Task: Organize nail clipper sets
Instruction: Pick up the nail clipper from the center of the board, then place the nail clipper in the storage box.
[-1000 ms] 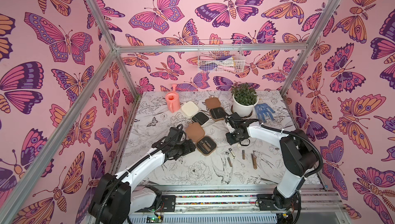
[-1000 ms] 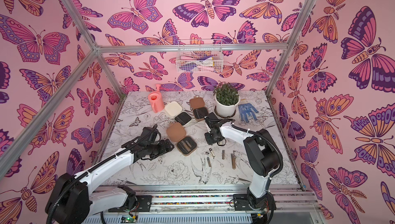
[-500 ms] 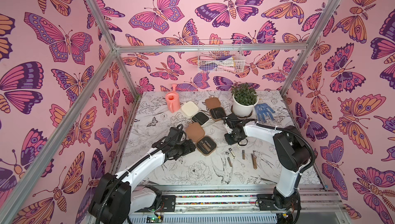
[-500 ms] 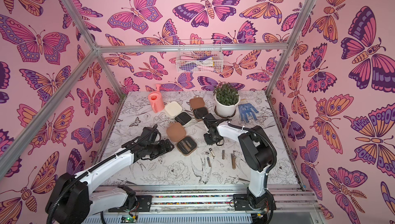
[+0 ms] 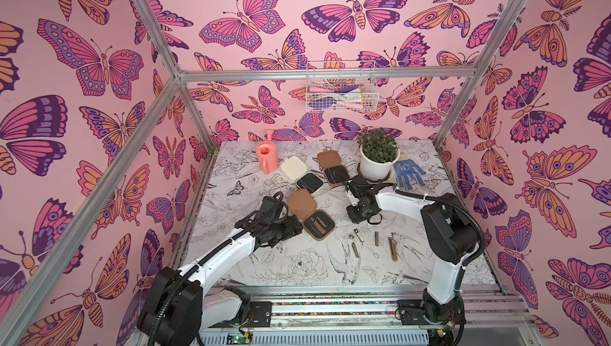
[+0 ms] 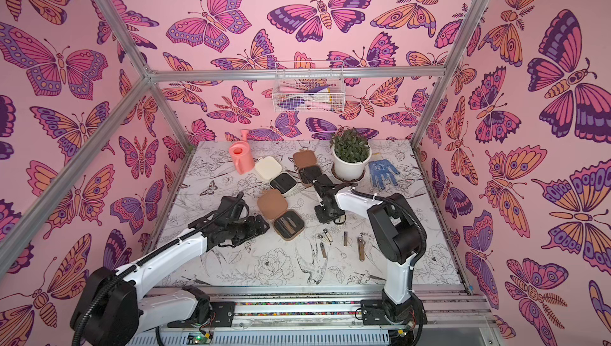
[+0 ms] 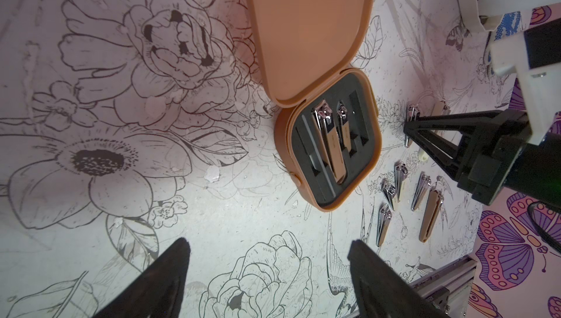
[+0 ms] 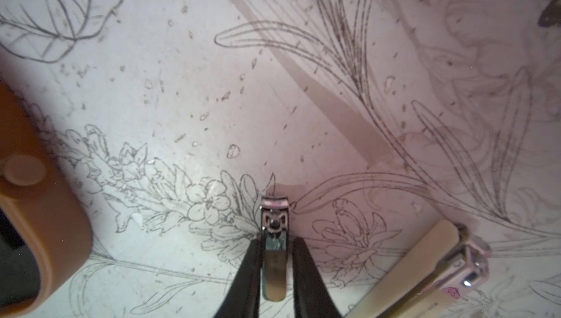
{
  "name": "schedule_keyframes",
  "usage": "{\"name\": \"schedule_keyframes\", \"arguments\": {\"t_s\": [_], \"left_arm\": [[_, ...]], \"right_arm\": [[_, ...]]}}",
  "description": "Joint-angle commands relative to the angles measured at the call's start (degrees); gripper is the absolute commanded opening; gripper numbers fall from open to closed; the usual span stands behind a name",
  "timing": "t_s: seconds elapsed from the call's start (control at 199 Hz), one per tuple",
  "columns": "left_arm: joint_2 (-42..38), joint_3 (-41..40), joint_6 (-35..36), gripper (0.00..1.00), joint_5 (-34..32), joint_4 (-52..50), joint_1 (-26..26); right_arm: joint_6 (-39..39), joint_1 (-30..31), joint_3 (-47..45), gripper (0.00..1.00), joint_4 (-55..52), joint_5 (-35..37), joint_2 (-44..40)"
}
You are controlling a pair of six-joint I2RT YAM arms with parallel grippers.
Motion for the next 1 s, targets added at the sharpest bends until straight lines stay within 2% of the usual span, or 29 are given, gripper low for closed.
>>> {"name": "schedule_keyframes", "arguments": {"t_s": [0.0,0.136,0.317,0.549,0.66,0.997], "left_arm": [[0.1,-0.5,0.1,0.84,-0.8,-1.2,-0.4],[-0.1,-0.6,0.0,0.84,-0.8,-1.2,-0.4],[-0.1,-0.7,0.0,0.84,-0.9,-1.2,-0.4],[0.2,-0.7,-0.2,0.84,-1.1,-1.1,-0.3],[0.2,-0.7,-0.2,0.83,-1.1,-1.1,-0.4],[-0.3,-0.9,-0.3,0.83,-1.2,-1.2,-0.4]], "right_arm": [[-0.1,0.4,1.0,0.15,-0.3,-0.7,1.4],[-0.1,0.4,1.0,0.08,-0.3,-0.9,1.0],[-0.6,0.7,1.5,0.05,-0.9,-1.9,-1.1],[-7.4,7.4,5.6,0.04,-2.4,-0.9,-3.9],[-10.1,10.6,8.7,0.03,-3.2,0.9,-2.4],[-10.4,13.5,15.6,0.03,-5.0,0.7,4.8]]}}
